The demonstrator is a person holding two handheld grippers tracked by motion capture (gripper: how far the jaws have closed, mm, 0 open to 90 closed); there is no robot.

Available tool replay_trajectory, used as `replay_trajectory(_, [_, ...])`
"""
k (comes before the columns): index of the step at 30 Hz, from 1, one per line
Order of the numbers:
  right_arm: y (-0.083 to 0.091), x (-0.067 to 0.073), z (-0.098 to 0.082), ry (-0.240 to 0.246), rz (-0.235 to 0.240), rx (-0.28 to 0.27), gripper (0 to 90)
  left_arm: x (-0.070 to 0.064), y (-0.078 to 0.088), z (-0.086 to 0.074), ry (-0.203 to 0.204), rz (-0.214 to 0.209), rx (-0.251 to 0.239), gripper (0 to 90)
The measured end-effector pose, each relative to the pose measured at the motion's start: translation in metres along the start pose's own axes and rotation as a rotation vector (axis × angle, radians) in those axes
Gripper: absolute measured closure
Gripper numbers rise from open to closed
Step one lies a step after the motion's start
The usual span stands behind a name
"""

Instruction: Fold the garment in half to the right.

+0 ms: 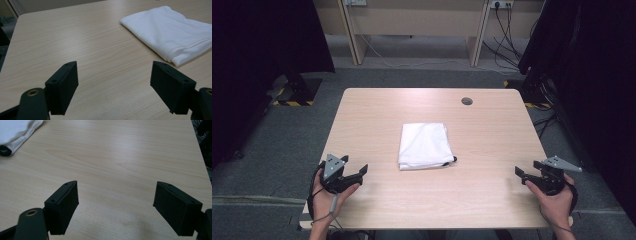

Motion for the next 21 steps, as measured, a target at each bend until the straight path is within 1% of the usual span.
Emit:
replay_trajectory(5, [-0.003,-0.001,-0.006,-0.001,-0.005,0.01,20.1,-0.003,-0.004,-0.007,0.0,-0.011,0.002,22.0])
replay_trajectory(8, [-0.005,-0.001,-0.008,-0.002,-0.008,0.015,20.1,-0.004,-0.006,-0.012,-0.001,-0.009,0.01,22.0])
replay_trajectory(12, [-0.005,-0.001,-0.007,0.005,-0.012,0.012,20.2,-0.006,-0.01,-0.018,-0.003,-0.015,0.021,22.0])
replay_trajectory(13, [-0.005,-0.001,-0.007,0.004,-0.012,0.013,20.2,-0.006,-0.01,-0.019,-0.004,-0.013,0.028,22.1])
replay_trajectory(15, [-0.006,-0.001,-0.007,0.004,-0.012,0.014,20.2,-0.006,-0.01,-0.019,-0.011,-0.014,0.021,21.9])
replay_trajectory(21, [-0.005,-0.001,-0.008,0.003,-0.014,0.009,20.2,-0.006,-0.009,-0.019,-0.009,-0.009,0.02,21.9])
Point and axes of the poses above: each handheld gripper's, and its own axes: y roughly backward along the jaws, z roughly out of its top, x roughly to its left, the point moved 5 cm from there along -y, roughly forward along the jaws, and after that the axes turned 11 degrees about z, right-handed, at the moved point
